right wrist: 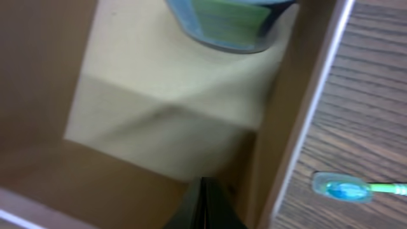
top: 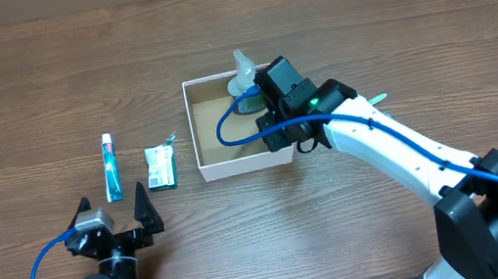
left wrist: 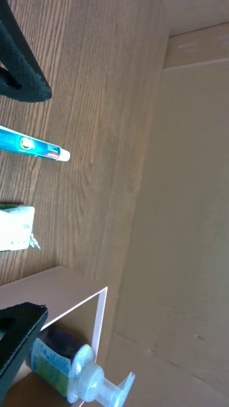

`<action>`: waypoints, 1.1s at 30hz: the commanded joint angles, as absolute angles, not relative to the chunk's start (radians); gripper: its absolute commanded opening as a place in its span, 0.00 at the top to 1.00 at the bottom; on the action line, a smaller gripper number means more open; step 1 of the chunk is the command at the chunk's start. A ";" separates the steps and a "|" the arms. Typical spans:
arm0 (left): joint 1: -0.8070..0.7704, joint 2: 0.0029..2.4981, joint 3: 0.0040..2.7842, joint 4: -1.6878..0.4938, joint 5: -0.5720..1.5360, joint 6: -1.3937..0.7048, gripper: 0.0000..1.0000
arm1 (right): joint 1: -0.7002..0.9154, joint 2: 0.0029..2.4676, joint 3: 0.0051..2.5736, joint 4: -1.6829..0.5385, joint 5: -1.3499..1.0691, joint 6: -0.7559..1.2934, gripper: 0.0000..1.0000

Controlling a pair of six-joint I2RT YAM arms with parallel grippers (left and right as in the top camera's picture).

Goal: Pack container
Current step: 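Lower the pump bottle into the box and release it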

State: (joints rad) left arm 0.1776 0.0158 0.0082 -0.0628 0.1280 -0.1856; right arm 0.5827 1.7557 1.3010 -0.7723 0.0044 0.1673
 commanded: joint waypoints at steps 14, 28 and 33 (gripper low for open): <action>0.183 0.006 0.005 -0.064 0.142 -0.202 0.00 | 0.583 1.761 1.294 -0.859 0.206 0.154 0.96; 0.183 0.006 0.005 -0.064 0.142 -0.202 0.00 | 0.601 1.760 1.295 -0.997 0.231 0.215 0.96; 0.183 0.006 0.005 -0.064 0.142 -0.202 0.00 | 0.616 1.757 1.298 -1.005 0.091 0.242 0.96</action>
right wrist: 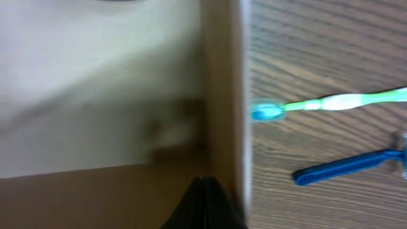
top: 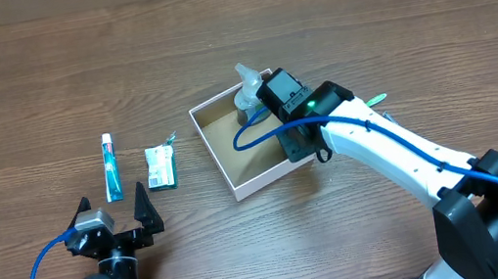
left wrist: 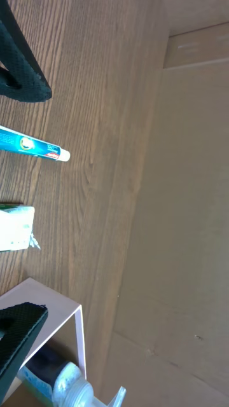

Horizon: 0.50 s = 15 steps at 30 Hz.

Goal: Pack container
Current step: 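Lower the pump bottle into the box and release it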

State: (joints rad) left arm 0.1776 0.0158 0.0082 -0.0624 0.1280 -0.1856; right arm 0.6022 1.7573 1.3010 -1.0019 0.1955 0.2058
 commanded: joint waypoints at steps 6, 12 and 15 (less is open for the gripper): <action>0.183 0.006 0.005 -0.064 0.142 -0.202 0.00 | 0.616 1.756 1.298 -1.000 -0.126 0.270 0.96; 0.183 0.006 0.005 -0.064 0.142 -0.202 0.00 | 0.616 1.730 1.314 -0.930 -0.105 0.253 0.96; 0.183 0.006 0.005 -0.064 0.142 -0.202 0.00 | 0.618 1.693 1.367 -0.924 -0.107 0.236 0.96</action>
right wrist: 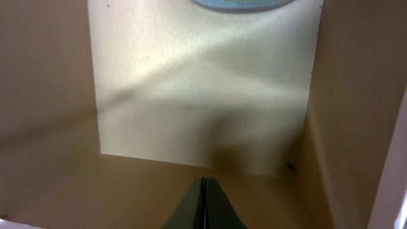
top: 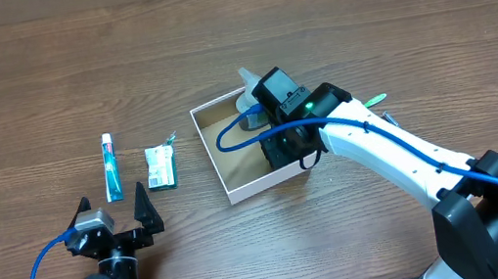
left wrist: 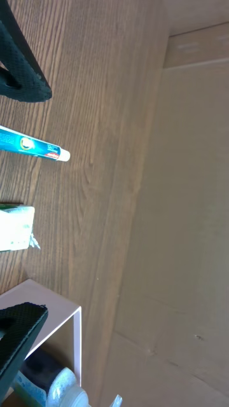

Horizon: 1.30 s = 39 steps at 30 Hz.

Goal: Pack container

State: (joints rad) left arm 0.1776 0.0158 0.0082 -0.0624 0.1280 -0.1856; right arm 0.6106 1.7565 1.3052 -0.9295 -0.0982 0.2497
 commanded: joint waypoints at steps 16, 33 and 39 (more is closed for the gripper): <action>0.183 0.006 0.005 -0.064 0.142 -0.202 0.00 | 1.002 1.553 1.404 -1.079 -0.049 0.043 0.96; 0.183 0.006 0.005 -0.064 0.142 -0.202 0.00 | 1.065 1.731 1.339 -0.998 0.059 -0.107 0.96; 0.183 0.006 0.005 -0.064 0.142 -0.202 0.00 | 1.033 1.775 1.339 -0.956 0.059 -0.148 0.96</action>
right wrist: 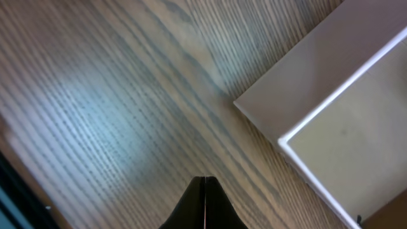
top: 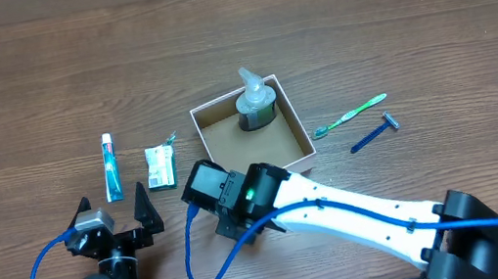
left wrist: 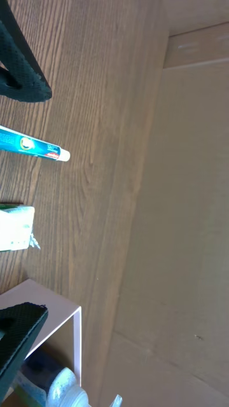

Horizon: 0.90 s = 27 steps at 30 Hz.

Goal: Pack container

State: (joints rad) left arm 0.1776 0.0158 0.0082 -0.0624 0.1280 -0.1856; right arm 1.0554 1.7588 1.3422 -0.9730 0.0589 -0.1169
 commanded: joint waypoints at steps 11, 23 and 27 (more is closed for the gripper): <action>0.183 0.006 0.005 -0.064 0.142 -0.202 0.00 | 0.942 1.785 1.339 -0.875 0.058 -0.165 0.96; 0.183 0.006 0.005 -0.064 0.142 -0.202 0.00 | 0.939 1.785 1.339 -0.721 0.017 -0.131 0.96; 0.183 0.006 0.005 -0.064 0.142 -0.202 0.00 | 0.929 1.785 1.339 -0.680 0.017 -0.124 0.96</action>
State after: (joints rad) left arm 0.1776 0.0158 0.0082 -0.0628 0.1280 -0.1856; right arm 0.9428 1.7790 1.3384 -0.7029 0.0219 -0.1413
